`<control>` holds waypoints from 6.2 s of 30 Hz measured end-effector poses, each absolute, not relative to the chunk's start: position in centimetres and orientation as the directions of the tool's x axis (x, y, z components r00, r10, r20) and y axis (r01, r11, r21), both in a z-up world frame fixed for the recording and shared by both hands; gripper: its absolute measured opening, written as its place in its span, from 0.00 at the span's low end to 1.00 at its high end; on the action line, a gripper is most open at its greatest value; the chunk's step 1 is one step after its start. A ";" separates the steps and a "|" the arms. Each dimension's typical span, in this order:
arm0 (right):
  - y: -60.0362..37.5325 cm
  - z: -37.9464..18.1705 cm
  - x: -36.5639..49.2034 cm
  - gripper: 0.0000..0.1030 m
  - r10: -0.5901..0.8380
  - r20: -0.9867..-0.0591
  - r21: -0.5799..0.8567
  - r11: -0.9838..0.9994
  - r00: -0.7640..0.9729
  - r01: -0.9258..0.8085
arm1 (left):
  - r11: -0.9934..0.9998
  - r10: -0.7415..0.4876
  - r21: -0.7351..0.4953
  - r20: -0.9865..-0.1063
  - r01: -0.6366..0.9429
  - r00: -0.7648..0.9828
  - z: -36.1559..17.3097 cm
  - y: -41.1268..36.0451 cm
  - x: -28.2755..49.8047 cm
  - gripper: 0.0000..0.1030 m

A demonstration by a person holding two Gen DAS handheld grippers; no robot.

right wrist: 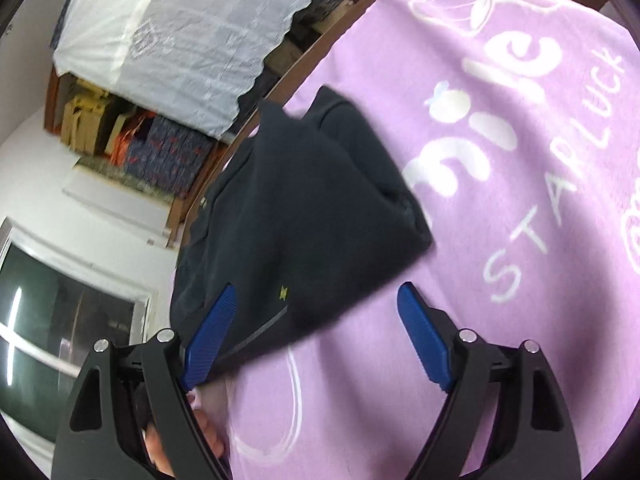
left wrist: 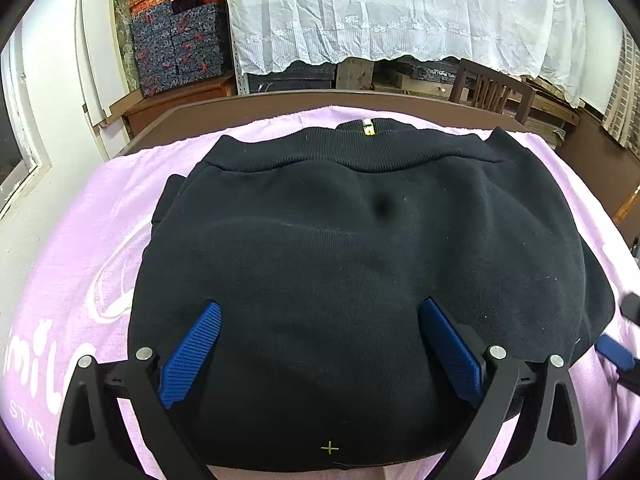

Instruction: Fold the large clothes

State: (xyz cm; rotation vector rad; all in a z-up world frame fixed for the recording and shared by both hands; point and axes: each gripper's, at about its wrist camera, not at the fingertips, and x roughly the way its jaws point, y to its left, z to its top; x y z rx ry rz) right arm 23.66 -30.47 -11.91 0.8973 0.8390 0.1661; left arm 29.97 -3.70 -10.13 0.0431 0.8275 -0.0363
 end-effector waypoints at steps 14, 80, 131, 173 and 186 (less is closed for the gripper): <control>-30.2 -12.6 25.6 0.67 0.360 -0.557 0.738 0.627 0.748 0.249 | 0.999 -0.026 0.012 -0.734 0.052 0.679 -10.0 -3.6 30.0 0.97; -28.2 -13.1 30.8 0.52 0.382 -0.543 0.722 0.667 0.748 0.184 | 0.996 -0.056 0.004 -0.761 0.091 0.647 -10.8 -4.8 34.5 0.97; -0.4 -3.1 25.1 0.24 0.145 -0.418 -0.295 0.912 0.897 -0.285 | 0.574 -0.796 -0.788 -0.476 0.220 0.373 -4.6 7.5 38.2 0.38; 5.3 -9.1 20.7 0.44 0.297 -0.559 -0.418 0.706 0.774 -0.572 | 0.817 -0.517 -0.577 -0.726 0.007 0.454 -9.8 16.1 37.0 0.75; -5.1 -0.1 21.2 0.49 0.516 -0.401 0.075 0.842 0.757 -0.535 | 0.899 -0.349 -0.438 -0.710 0.005 0.612 -4.5 17.4 32.0 0.74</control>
